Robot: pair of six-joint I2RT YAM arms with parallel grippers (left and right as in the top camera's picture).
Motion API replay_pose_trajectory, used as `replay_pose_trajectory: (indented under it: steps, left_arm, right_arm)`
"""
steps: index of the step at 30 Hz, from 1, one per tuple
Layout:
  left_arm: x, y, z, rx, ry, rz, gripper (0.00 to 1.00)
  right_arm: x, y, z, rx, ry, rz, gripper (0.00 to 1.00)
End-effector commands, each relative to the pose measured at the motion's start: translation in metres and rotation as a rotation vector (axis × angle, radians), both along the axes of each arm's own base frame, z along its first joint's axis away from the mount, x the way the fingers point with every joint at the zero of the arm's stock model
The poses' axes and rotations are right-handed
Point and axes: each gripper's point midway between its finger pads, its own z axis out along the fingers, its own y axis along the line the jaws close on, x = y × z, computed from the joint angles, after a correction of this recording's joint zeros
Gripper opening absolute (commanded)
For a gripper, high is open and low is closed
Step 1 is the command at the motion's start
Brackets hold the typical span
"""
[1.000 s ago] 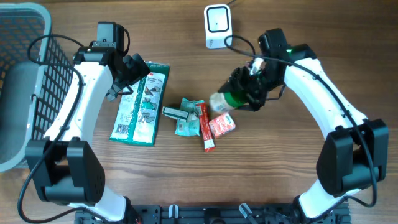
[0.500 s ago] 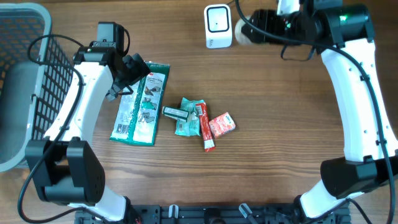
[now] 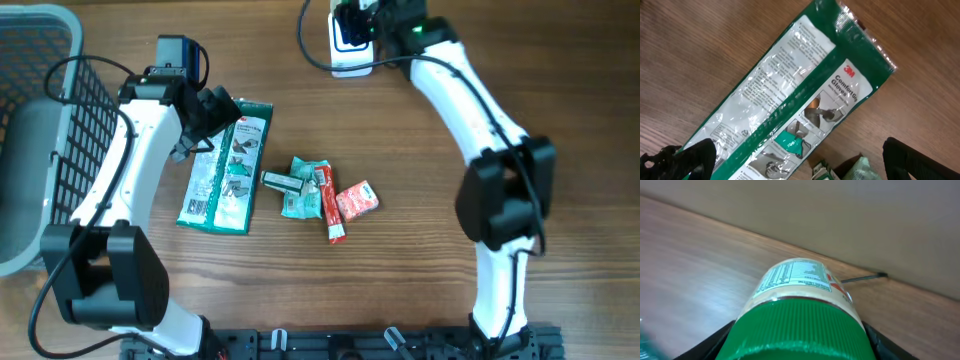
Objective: Scan the item barcode
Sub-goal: 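Hold the jar label under the white scanner with the right gripper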
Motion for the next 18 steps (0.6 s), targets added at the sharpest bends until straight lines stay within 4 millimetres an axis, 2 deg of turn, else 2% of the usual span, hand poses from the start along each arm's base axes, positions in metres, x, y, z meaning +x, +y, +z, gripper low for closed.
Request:
replay_pose_trajectory:
  steps: [1,6,12,14,18]
  left_arm:
    - [-0.001,0.0,-0.001,-0.003,0.003,0.009,1.0]
    - [-0.001,0.0,-0.001,-0.003,0.003,0.009,1.0]
    - [-0.001,0.0,-0.001,-0.003,0.003,0.009,1.0]
    - [-0.001,0.0,-0.001,-0.003,0.003,0.009,1.0]
    - [-0.001,0.0,-0.001,-0.003,0.003,0.009,1.0]
  right_arm:
    - [0.023,-0.015,0.005,-0.098,-0.114,-0.055,0.04]
    - [0.036,-0.01,0.002,-0.058,-0.163,-0.071,0.04]
    - [0.042,-0.002,-0.038,-0.043,-0.119,-0.048,0.04]
    - [0.042,-0.002,-0.047,-0.037,-0.104,-0.056,0.04]
    - [0.041,-0.002,-0.051,-0.037,-0.094,-0.056,0.04]
